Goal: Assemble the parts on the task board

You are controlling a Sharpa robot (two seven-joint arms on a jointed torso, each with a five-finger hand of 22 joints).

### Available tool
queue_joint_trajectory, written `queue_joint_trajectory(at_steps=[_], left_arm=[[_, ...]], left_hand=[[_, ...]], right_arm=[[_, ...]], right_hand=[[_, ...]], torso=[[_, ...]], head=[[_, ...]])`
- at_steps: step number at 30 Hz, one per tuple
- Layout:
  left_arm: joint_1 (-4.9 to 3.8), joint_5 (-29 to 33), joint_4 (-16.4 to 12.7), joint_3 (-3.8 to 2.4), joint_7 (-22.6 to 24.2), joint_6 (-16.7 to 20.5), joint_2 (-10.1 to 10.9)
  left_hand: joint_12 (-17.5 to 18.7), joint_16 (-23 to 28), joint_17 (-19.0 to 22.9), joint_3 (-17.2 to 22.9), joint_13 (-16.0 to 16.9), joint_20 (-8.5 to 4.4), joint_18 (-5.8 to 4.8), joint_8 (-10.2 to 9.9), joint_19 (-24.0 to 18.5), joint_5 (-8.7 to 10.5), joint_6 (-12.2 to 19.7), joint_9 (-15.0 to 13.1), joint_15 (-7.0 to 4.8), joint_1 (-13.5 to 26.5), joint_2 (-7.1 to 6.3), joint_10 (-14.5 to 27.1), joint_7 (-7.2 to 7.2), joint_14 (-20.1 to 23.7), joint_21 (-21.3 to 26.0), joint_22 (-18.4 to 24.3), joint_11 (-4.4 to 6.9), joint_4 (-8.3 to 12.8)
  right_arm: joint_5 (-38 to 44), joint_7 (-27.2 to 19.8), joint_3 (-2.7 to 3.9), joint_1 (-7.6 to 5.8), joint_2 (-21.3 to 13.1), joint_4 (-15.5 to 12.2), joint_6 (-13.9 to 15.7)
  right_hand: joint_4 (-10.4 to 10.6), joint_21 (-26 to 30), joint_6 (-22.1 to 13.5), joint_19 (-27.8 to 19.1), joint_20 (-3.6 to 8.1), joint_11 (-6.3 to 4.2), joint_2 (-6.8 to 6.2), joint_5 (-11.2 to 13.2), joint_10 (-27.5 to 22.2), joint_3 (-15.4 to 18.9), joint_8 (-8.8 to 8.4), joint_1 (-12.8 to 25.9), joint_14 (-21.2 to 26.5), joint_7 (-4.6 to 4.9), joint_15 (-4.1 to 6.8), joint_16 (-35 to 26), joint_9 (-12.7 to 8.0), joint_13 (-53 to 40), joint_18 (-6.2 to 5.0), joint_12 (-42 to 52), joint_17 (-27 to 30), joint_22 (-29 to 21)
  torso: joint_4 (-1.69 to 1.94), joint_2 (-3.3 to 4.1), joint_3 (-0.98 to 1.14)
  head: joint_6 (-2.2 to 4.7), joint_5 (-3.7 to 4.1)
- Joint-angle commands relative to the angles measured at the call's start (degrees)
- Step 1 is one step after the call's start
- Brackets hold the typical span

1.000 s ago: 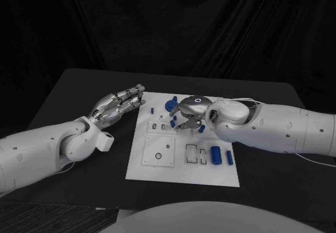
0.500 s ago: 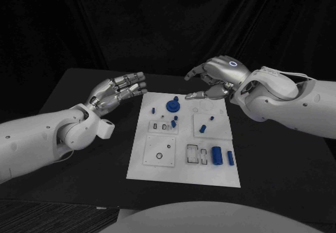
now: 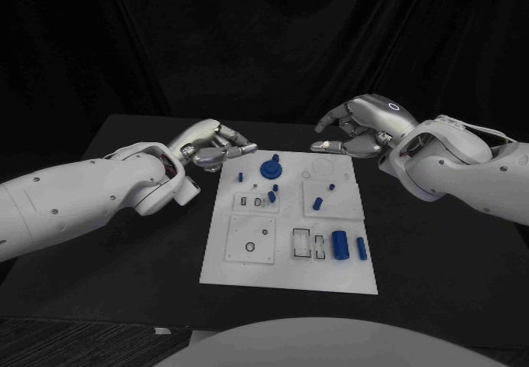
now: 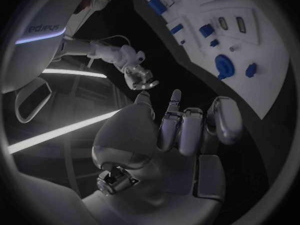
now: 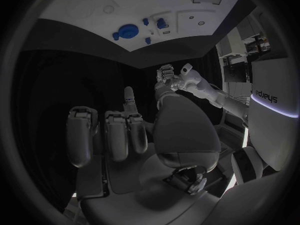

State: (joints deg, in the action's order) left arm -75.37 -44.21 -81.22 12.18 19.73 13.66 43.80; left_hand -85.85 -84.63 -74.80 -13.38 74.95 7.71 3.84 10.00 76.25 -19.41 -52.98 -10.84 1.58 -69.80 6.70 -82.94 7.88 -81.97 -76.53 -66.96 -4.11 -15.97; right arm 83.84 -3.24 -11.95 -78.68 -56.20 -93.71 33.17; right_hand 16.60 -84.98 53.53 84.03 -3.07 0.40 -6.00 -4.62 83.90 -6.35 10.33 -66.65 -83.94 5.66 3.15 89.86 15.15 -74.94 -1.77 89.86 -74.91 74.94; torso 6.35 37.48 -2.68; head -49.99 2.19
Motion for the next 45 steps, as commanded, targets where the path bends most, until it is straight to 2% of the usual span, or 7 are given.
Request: queue_joint_trajectory(at_steps=[1, 11, 20, 26, 32, 37, 45], left_arm=[[-0.73, -16.02, -0.04, -0.08, -19.93, -4.72, -1.43], [-2.53, -19.38, 4.92, -0.10, -41.10, -20.19, -10.61], [-2.73, -19.69, 7.19, -0.11, -44.82, -26.45, -14.59], [-2.74, -19.72, 7.60, -0.11, -46.36, -27.17, -15.10], [-2.73, -19.73, 8.24, -0.10, -47.52, -27.77, -15.65], [-2.72, -19.73, 8.62, -0.10, -48.06, -28.23, -15.88], [-2.68, -19.73, 9.20, -0.09, -47.98, -28.93, -16.18]], left_hand=[[-4.15, -5.37, -15.20, -3.42, 15.05, -1.44, -3.84, 2.38, 13.75, 7.77, -5.37, -4.13, -1.86, 4.58, 2.32, -7.06, -1.76, -8.03, -13.47, -23.04, 1.76, -0.72], [-4.15, -5.37, -15.20, -4.40, 15.05, -2.49, -3.23, 3.62, 11.79, 11.52, -9.27, -7.31, -2.98, 9.72, 4.57, -7.06, -3.16, -8.03, -12.75, -20.72, 3.00, -0.58], [-4.15, -5.37, -15.20, -2.55, 15.05, -2.63, -2.75, -1.05, 10.16, 9.69, -6.38, -6.11, -2.80, 7.43, 4.67, -7.06, -2.16, -8.03, -11.96, -18.84, 2.45, -0.39], [-4.15, -5.37, -15.20, -2.17, 15.05, -2.78, -2.78, 0.72, 10.37, 9.92, -11.73, -7.20, -3.29, 7.41, 4.39, -7.06, -3.50, -8.03, -11.97, -19.09, 3.34, -0.43], [-4.15, -5.37, -15.20, -1.44, 15.05, -5.16, -2.63, 6.26, 9.99, 8.87, -16.77, -14.62, -5.76, 7.08, 3.92, -7.06, -6.40, -8.03, -11.61, -18.57, 6.02, -0.32], [-4.15, -5.37, -15.20, -0.63, 15.05, -6.39, -2.65, 11.64, 10.13, 8.78, -13.32, -26.74, -6.79, 6.79, 3.33, -7.06, -7.25, -8.03, -11.47, -18.69, 7.06, -0.48], [-4.15, -5.37, -15.20, -0.01, 15.05, -6.54, -2.58, 13.08, 9.94, 8.47, -11.86, -31.90, -6.98, 6.44, 3.22, -7.06, -7.48, -8.03, -11.26, -18.49, 7.18, -0.33]], right_arm=[[-2.14, -0.69, 0.06, 0.64, -0.67, -0.04, 1.18], [-2.27, -0.85, 0.05, 2.95, -2.36, -1.07, 0.81], [-2.28, -0.80, 0.05, 3.89, -3.22, -1.22, 0.30], [-2.28, -0.54, 0.05, 4.24, -3.38, -0.94, -0.31], [-2.28, -0.66, 0.05, 4.83, -3.22, -0.68, -1.03], [-2.28, -0.64, 0.05, 5.10, -3.08, -0.43, -1.23], [-2.28, -0.41, 0.05, 5.24, -3.04, -0.23, -1.52]], right_hand=[[0.09, -0.19, 0.33, 3.79, -0.31, 0.37, 0.54, -0.43, 6.10, -0.33, 0.41, 0.00, -6.06, 0.01, -0.39, 0.14, 0.09, -15.06, 0.62, 0.14, -15.09, 13.56], [-0.07, 0.07, 1.07, 3.63, -0.70, 0.92, 1.92, -2.07, 6.10, -0.36, 0.63, 0.44, -6.06, 0.15, -0.85, 0.14, 0.65, -15.06, 0.54, 0.14, -15.09, 13.45], [-0.34, 1.05, 1.13, 3.13, -0.99, 1.21, 2.67, -3.78, 6.10, -0.58, 0.49, -0.48, -6.06, 0.34, -1.12, 0.14, 0.95, -15.06, 0.29, 0.14, -15.09, 13.12], [-0.35, 1.23, 1.11, 3.04, -1.01, 1.22, 2.71, -3.88, 6.10, -0.58, 0.46, -0.55, -6.06, 0.36, -1.14, 0.14, 0.96, -15.06, 0.24, 0.14, -15.09, 13.06], [-0.36, 1.80, 1.36, 2.75, -1.09, 1.26, 2.96, -4.23, 6.10, -0.61, 0.54, -0.76, -6.06, 0.36, -1.19, 0.14, 1.09, -15.06, 0.10, 0.14, -15.09, 12.87], [-0.36, 2.03, 1.42, 2.63, -1.11, 1.27, 3.05, -4.36, 6.10, -0.63, 0.55, -0.85, -6.06, 0.36, -1.20, 0.14, 1.13, -15.06, 0.04, 0.14, -15.09, 12.79], [-0.36, 2.43, 1.44, 2.44, -1.12, 1.28, 3.14, -4.45, 6.10, -0.64, 0.54, -0.91, -6.06, 0.37, -1.21, 0.14, 1.16, -15.06, -0.06, 0.14, -15.09, 12.66]], torso=[[-1.15, -0.61, 0.73], [-3.53, -1.68, 2.60], [-4.34, -2.17, 3.43], [-4.62, -2.32, 3.74], [-4.48, -2.55, 3.53], [-4.36, -2.65, 3.46], [-4.29, -2.74, 3.27]], head=[[-0.01, -0.05], [-0.01, -1.48], [-0.01, -2.26], [-0.01, -2.70], [-0.01, -2.41], [-0.01, -2.15], [-0.01, -2.04]])
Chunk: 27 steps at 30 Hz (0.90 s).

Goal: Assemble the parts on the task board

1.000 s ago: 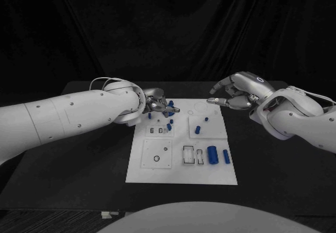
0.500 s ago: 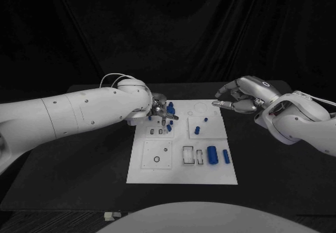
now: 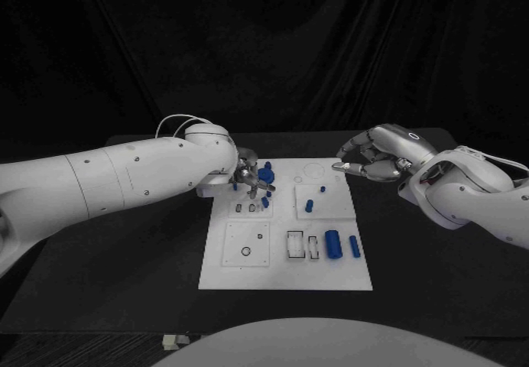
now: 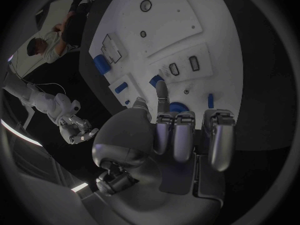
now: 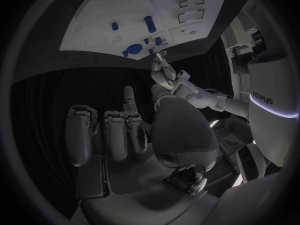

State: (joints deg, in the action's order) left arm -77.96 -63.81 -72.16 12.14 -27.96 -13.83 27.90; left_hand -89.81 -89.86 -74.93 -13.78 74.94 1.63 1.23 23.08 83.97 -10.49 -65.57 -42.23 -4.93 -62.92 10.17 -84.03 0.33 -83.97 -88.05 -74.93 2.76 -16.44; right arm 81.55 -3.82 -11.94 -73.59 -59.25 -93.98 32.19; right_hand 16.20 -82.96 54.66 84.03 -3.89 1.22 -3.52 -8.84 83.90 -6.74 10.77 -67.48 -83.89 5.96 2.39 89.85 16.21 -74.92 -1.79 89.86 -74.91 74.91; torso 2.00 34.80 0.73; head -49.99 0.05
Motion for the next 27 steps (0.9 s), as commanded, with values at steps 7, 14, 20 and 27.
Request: queue_joint_trajectory(at_steps=[7, 14, 20, 27], left_arm=[[-0.05, -0.13, 1.03, -0.05, 0.50, -1.89, -0.97], [0.09, -0.13, 2.13, -0.04, 1.07, -1.74, -1.62], [0.25, -0.13, 2.90, -0.03, 1.48, -1.23, -2.14], [0.74, -0.13, 3.17, -0.03, 1.26, -1.43, -2.56]], left_hand=[[-0.19, -0.14, -15.07, 1.40, 15.06, 0.11, 0.28, -4.05, 1.33, -1.82, 3.35, -0.21, 0.28, -1.26, -0.19, -5.97, 1.21, -6.03, 0.90, -9.62, -0.61, 0.15], [-0.19, -0.14, -15.07, 1.56, 15.06, 0.21, 0.28, -4.54, 1.33, -2.03, 3.34, 0.01, 0.37, -1.29, -0.07, -5.97, 1.31, -6.03, 0.92, -9.63, -0.72, 0.13], [-0.19, -0.14, -15.07, 1.81, 15.06, 0.35, 0.39, -5.21, 0.97, -2.28, 3.13, 0.34, 0.50, -1.63, -0.16, -5.97, 1.39, -6.03, 1.17, -9.25, -0.83, 0.32], [-0.19, -0.14, -15.07, 1.92, 15.06, 0.49, 0.44, -6.07, 0.79, -2.25, 3.07, 0.81, 0.63, -1.70, -0.31, -5.97, 1.56, -6.03, 1.31, -9.08, -0.97, 0.28]], right_arm=[[0.01, 0.48, 0.05, 0.23, 0.12, 0.10, -0.79], [0.01, 0.68, 0.05, 0.29, 0.26, 0.27, -0.96], [0.01, 0.63, 0.05, 0.32, 0.28, 0.24, -1.01], [0.01, 0.64, 0.05, 0.33, 0.39, 0.46, -1.24]], right_hand=[[0.00, 0.66, 0.30, 2.32, -0.32, 0.48, 0.73, -0.34, 6.10, -0.27, 0.07, -0.19, -6.11, 0.08, -0.46, 0.15, 0.11, -15.08, -0.10, 0.14, -15.09, 12.60], [0.00, 1.16, 0.30, 2.07, -0.33, 0.49, 0.78, -0.38, 6.10, -0.28, 0.06, -0.23, -6.11, 0.08, -0.46, 0.15, 0.13, -15.08, -0.22, 0.14, -15.09, 12.44], [0.00, 1.37, 0.31, 1.97, -0.34, 0.49, 0.81, -0.41, 6.10, -0.28, 0.05, -0.27, -6.11, 0.09, -0.47, 0.15, 0.14, -15.08, -0.27, 0.14, -15.09, 12.37], [-0.03, 1.74, 0.39, 1.78, -0.37, 0.52, 0.77, -0.34, 6.10, -0.21, 0.06, -0.36, -6.11, 0.10, -0.48, 0.15, 0.20, -15.08, -0.36, 0.14, -15.09, 12.25]], torso=[[0.01, -0.22, -0.17], [0.05, -0.37, -0.18], [0.08, -0.43, -0.20], [0.07, -0.44, -0.24]], head=[[-0.01, -0.03], [-0.01, -0.53], [-0.01, -0.62], [-0.01, -0.82]])
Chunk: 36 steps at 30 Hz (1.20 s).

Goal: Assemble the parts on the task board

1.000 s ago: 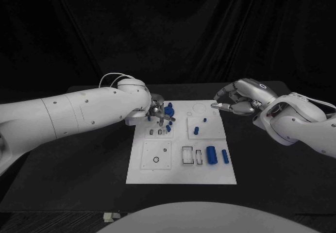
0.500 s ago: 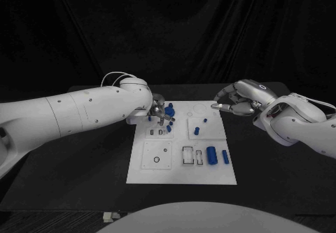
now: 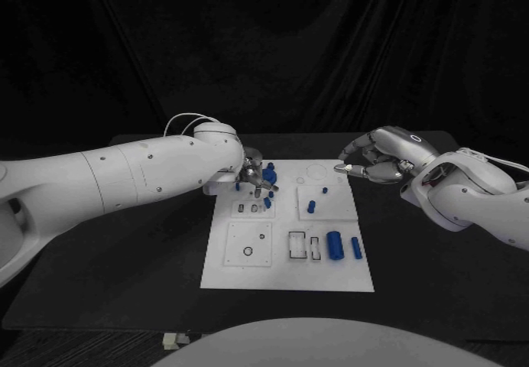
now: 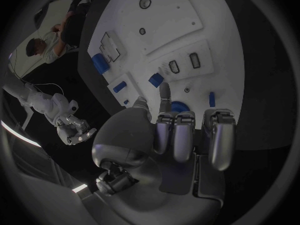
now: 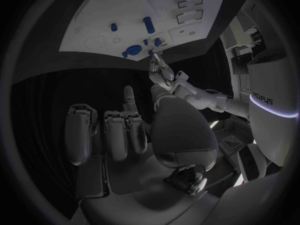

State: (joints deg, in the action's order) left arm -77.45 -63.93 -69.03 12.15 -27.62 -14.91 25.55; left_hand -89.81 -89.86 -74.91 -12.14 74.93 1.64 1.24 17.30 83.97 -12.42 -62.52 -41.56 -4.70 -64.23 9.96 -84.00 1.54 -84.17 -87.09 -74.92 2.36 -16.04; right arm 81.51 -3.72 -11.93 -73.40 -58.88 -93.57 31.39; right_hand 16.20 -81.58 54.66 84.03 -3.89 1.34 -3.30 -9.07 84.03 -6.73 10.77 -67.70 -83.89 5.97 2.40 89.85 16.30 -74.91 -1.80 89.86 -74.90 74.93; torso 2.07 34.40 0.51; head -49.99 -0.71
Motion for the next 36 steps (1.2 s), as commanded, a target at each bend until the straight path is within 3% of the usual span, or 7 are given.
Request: queue_joint_trajectory(at_steps=[1, 21, 36], left_arm=[[0.33, -0.01, 0.08, -0.04, 0.88, -0.45, -0.26], [1.62, -0.01, 0.88, -0.04, 0.27, -2.16, -0.66], [2.05, -0.01, 1.84, -0.04, 0.91, -2.13, -1.23]], left_hand=[[-0.19, -0.14, -15.09, 0.30, 15.07, 0.50, 0.43, -0.44, 0.80, -0.27, 0.00, 0.24, 0.43, -0.37, -0.10, -6.00, 0.38, -5.83, 0.35, -9.12, -0.59, -0.15], [-0.19, -0.14, -15.09, 0.58, 15.07, 0.70, 0.51, -1.53, 0.56, 0.19, -1.35, 1.09, 0.55, 0.10, 0.20, -6.00, 0.35, -5.83, 0.57, -8.91, -0.65, -0.23], [-0.19, -0.14, -15.09, 1.32, 15.07, 0.76, 0.56, -2.63, 0.41, -0.75, -1.67, 1.74, 0.58, -0.75, 0.25, -6.00, 0.38, -5.83, 0.72, -8.80, -0.68, 0.27]], right_arm=[[0.05, 0.55, 0.04, 0.14, 0.03, 0.05, -0.47], [0.05, 0.77, 0.04, 0.15, 0.33, 0.43, -0.96], [0.05, 0.78, 0.04, 0.15, 0.56, 0.77, -1.18]], right_hand=[[-0.08, 0.43, 0.43, 1.74, -0.38, 0.40, 0.49, 0.00, 5.97, -0.17, 0.06, -0.24, -6.11, 0.10, -0.49, 0.15, 0.14, -15.09, -0.37, 0.14, -15.10, 12.21], [-0.10, 0.68, 0.47, 1.61, -0.40, 0.40, 0.46, 0.13, 5.97, -0.13, 0.05, -0.34, -6.11, 0.10, -0.50, 0.15, 0.17, -15.09, -0.43, 0.14, -15.10, 12.12], [-0.07, 1.14, 0.49, 1.38, -0.41, 0.41, 0.49, 0.20, 5.97, -0.09, 0.04, -0.37, -6.11, 0.10, -0.50, 0.15, 0.20, -15.09, -0.55, 0.14, -15.10, 11.98]], torso=[[0.00, -0.07, -0.04], [-0.01, -0.28, -0.06], [0.02, -0.32, -0.09]], head=[[-0.01, -0.06], [-0.01, -0.20], [-0.01, 0.55]])
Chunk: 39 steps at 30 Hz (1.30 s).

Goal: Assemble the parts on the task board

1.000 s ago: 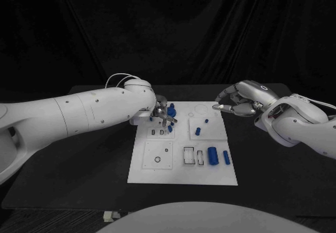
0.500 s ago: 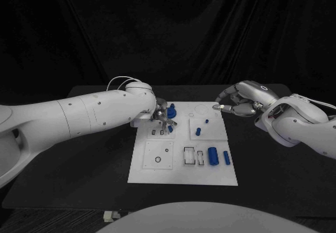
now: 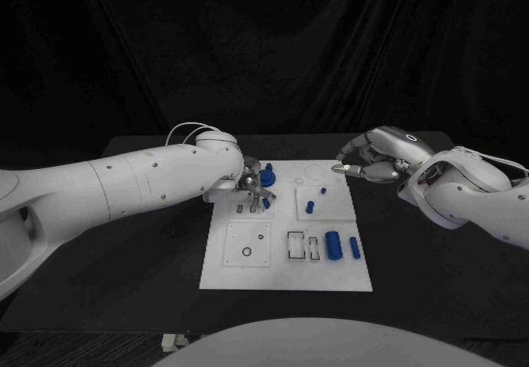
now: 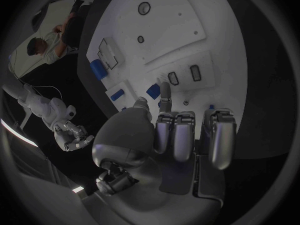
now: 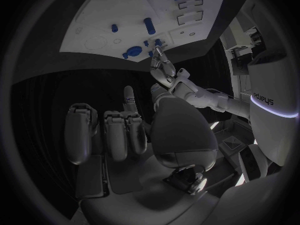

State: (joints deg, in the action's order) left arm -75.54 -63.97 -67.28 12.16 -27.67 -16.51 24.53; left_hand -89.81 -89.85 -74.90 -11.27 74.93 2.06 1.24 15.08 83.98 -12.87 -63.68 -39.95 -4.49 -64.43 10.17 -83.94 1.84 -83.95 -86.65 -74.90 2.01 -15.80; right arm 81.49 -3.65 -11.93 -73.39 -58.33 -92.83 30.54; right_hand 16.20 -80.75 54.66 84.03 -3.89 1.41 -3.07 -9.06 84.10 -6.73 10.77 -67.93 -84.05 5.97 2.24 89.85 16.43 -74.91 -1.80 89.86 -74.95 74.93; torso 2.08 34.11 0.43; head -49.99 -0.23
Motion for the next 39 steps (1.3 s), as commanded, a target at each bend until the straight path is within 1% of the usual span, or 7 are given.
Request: queue_joint_trajectory(at_steps=[1, 4, 14, 21, 27, 31, 39], left_arm=[[0.15, 0.03, 0.15, -0.05, 1.04, -0.53, -0.25], [0.21, 0.03, 0.37, -0.05, 1.30, -0.63, -0.42], [0.31, 0.03, 1.36, -0.05, 2.02, -1.69, -1.08], [0.39, 0.03, 1.88, -0.05, 2.08, -2.05, -1.39], [0.57, 0.09, 2.27, -0.05, 2.14, -2.29, -1.58], [0.70, 2.74, 2.59, -0.05, 1.68, -2.27, -1.77], [0.80, 5.31, 3.23, -0.05, 0.48, -2.96, -1.93]], left_hand=[[-0.19, -0.15, -15.10, 0.55, 15.07, 0.34, 0.57, -0.50, 0.36, -0.46, -0.58, 0.18, 0.38, -0.64, 0.05, -6.06, 0.08, -6.05, 0.32, -8.77, -0.32, 0.08], [-0.19, -0.15, -15.10, 0.76, 15.07, 0.35, 0.61, -0.70, 0.20, -0.82, -0.82, 0.30, 0.38, -0.85, 0.02, -6.06, 0.05, -6.05, 0.44, -8.62, -0.32, 0.18], [-0.19, -0.15, -15.10, 0.92, 15.07, 0.36, 0.67, -1.09, 0.02, -1.38, -1.03, 0.53, 0.38, -1.02, -0.22, -6.06, 0.06, -6.05, 0.59, -8.44, -0.32, 0.26], [-0.19, -0.15, -15.10, 1.06, 15.07, 0.36, 0.69, -1.28, -0.03, -1.60, -1.08, 0.63, 0.38, -1.11, -0.22, -6.06, 0.06, -6.05, 0.64, -8.40, -0.32, 0.29], [-0.19, -0.15, -15.10, 1.13, 15.07, 0.36, 0.69, -1.36, -0.05, -1.66, -1.10, 0.68, 0.38, -1.18, -0.22, -6.06, 0.06, -6.05, 0.66, -8.38, -0.32, 0.32], [-0.19, -0.15, -15.10, 1.47, 15.07, 0.37, 0.76, -1.78, -0.26, -1.78, -1.10, 0.90, 0.39, -1.59, -0.26, -6.06, 0.09, -6.05, 0.83, -8.18, -0.33, 0.55], [-0.19, -0.15, -15.10, 1.71, 15.07, 0.38, 0.82, -2.12, -0.48, -1.81, -1.02, 1.07, 0.40, -1.88, -0.32, -6.06, 0.14, -6.05, 1.00, -7.96, -0.36, 0.74]], right_arm=[[0.07, 0.72, 0.04, 0.13, 0.01, 0.04, -0.33], [0.07, 0.77, 0.04, 0.13, 0.01, 0.17, -0.36], [0.07, 0.68, 0.04, 0.13, 0.01, 0.32, -0.14], [0.07, 0.67, 0.04, 0.13, 0.16, 0.40, -0.21], [0.07, 0.71, 0.04, 0.14, 0.27, 0.44, -0.30], [0.07, 0.78, 0.04, 0.14, 0.29, 0.48, -0.35], [0.07, 0.75, 0.04, 0.14, 0.23, 0.51, -0.28]], right_hand=[[-0.07, 0.31, 0.49, 1.38, -0.41, 0.34, 0.27, 0.19, 5.90, -0.09, 0.04, -0.14, -5.95, 0.10, -0.34, 0.15, 0.07, -15.09, -0.54, 0.14, -15.05, 11.98], [-0.07, 0.31, 0.49, 1.38, -0.41, 0.34, 0.27, 0.19, 5.90, -0.09, 0.04, -0.14, -5.95, 0.10, -0.34, 0.15, 0.07, -15.09, -0.54, 0.14, -15.05, 11.98], [-0.05, 0.45, 0.52, 1.31, -0.42, 0.34, 0.30, 0.23, 5.90, -0.06, 0.03, -0.17, -5.95, 0.11, -0.35, 0.15, 0.10, -15.09, -0.58, 0.14, -15.05, 11.94], [-0.06, 0.76, 0.54, 1.15, -0.43, 0.35, 0.31, 0.24, 5.90, -0.05, 0.03, -0.22, -5.95, 0.11, -0.35, 0.15, 0.12, -15.09, -0.65, 0.14, -15.05, 11.83], [-0.06, 0.94, 0.56, 1.06, -0.43, 0.35, 0.32, 0.25, 5.90, -0.05, 0.03, -0.25, -5.95, 0.11, -0.35, 0.15, 0.13, -15.09, -0.70, 0.14, -15.05, 11.78], [-0.06, 1.05, 0.60, 1.00, -0.44, 0.36, 0.36, 0.25, 5.90, -0.04, 0.04, -0.30, -5.95, 0.11, -0.35, 0.15, 0.15, -15.09, -0.72, 0.14, -15.05, 11.74], [-0.06, 1.03, 0.62, 1.01, -0.44, 0.36, 0.38, 0.26, 5.90, -0.05, 0.04, -0.33, -5.95, 0.11, -0.35, 0.15, 0.17, -15.09, -0.72, 0.14, -15.05, 11.75]], torso=[[0.02, -0.04, -0.01], [0.02, -0.02, -0.01], [0.00, -0.04, -0.03], [0.04, -0.11, -0.03], [0.08, -0.09, -0.07], [0.13, -0.09, -0.04], [-0.03, -0.08, -0.04]], head=[[-0.01, 0.09], [-0.01, 0.24], [-0.01, 0.31], [-0.01, 0.11], [-0.01, 0.23], [-0.01, 0.20], [-0.01, -0.11]])
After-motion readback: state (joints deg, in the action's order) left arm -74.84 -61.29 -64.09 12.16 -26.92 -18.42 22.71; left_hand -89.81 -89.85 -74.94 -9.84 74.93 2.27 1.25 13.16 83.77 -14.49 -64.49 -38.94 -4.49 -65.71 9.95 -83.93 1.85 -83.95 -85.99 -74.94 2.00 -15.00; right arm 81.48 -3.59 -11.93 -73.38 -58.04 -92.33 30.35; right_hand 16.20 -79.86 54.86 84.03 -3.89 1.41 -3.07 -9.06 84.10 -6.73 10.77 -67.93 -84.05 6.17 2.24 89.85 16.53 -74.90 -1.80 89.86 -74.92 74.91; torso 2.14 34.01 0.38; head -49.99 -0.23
